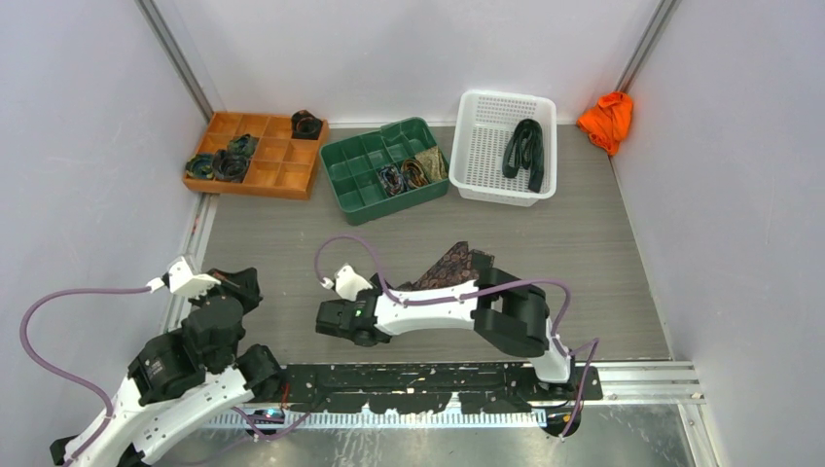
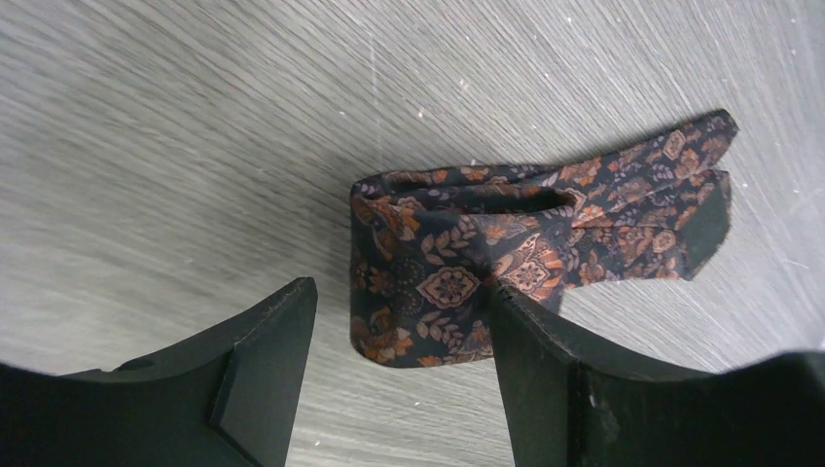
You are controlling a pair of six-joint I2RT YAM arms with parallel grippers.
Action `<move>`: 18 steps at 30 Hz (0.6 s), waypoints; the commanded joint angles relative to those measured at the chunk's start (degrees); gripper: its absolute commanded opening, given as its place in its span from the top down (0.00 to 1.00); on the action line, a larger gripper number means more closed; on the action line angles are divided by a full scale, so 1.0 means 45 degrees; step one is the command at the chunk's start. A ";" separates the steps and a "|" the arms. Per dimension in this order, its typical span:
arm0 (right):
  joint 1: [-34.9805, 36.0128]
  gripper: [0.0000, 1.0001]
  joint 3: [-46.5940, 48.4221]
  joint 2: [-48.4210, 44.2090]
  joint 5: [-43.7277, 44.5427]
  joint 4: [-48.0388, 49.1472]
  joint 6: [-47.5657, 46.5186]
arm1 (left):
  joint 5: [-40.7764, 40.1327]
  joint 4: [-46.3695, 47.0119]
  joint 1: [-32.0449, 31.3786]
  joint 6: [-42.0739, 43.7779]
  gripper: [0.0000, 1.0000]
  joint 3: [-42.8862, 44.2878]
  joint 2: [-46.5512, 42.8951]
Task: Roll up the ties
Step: Roll the tie at the center of the board.
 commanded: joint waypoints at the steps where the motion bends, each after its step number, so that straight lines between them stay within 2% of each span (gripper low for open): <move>1: -0.0126 0.29 0.0578 0.0077 0.1456 -0.0766 0.0066 | -0.0519 -0.0156 -0.0038 -0.0176 1.00 0.0284 -0.0105; 10: -0.1105 0.30 -0.1006 -0.0292 0.0557 0.0251 0.0240 | -0.0546 0.0073 -0.0031 0.0119 1.00 0.0173 -0.0291; 16: -0.1847 0.37 -0.1938 -0.0668 -0.0588 0.1169 0.0110 | -0.0528 0.0244 -0.0043 0.0245 1.00 0.0212 0.0009; 18: -0.2075 0.44 -0.2174 -0.0777 -0.1085 0.1403 0.0106 | -0.0507 0.0352 -0.0034 0.0301 1.00 0.0226 0.0078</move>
